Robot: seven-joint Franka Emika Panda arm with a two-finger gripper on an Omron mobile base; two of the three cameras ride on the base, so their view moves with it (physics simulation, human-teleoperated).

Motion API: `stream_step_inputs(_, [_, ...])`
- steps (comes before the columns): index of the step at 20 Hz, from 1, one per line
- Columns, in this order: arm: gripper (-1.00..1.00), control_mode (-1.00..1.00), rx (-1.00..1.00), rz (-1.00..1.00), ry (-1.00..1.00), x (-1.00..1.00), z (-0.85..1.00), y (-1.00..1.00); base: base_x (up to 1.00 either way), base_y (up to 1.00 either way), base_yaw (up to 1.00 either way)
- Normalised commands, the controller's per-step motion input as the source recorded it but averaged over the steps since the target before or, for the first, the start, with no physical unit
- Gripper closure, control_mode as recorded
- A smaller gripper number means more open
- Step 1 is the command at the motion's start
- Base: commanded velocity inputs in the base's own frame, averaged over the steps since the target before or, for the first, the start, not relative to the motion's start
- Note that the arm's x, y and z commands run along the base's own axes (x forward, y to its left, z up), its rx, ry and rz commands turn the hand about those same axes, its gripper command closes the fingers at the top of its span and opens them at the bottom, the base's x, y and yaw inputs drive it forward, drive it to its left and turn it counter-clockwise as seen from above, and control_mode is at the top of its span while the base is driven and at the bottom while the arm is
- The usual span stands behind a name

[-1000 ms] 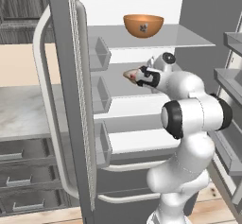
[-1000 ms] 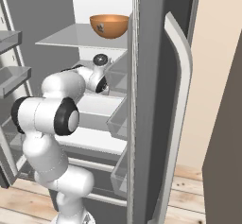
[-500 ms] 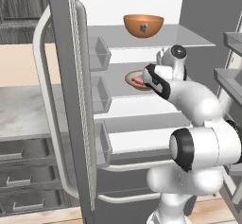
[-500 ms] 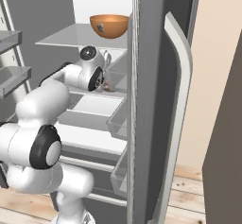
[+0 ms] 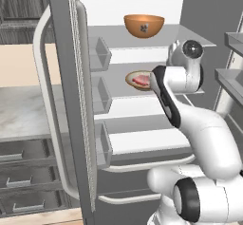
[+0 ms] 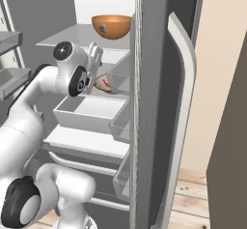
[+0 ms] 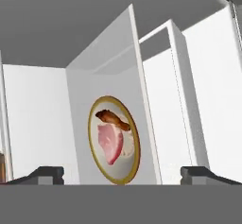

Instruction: Place the bowl with the sweet potato and avocado on the top shelf of the fridge. Place the bowl with the steak and chicken drumstick on the second highest shelf of the fridge.

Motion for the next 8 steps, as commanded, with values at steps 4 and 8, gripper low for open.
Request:
stream_step_inputs(4, [-1.0, -1.0, 0.0, 0.0, -0.08, -1.0, 0.27, 0.08, 0.0, 0.0, 0.0])
stream_step_inputs(8, [-1.0, -1.0, -0.01, 0.0, -0.07, -1.0, 0.29, 0.11, 0.0, 0.0, 0.0])
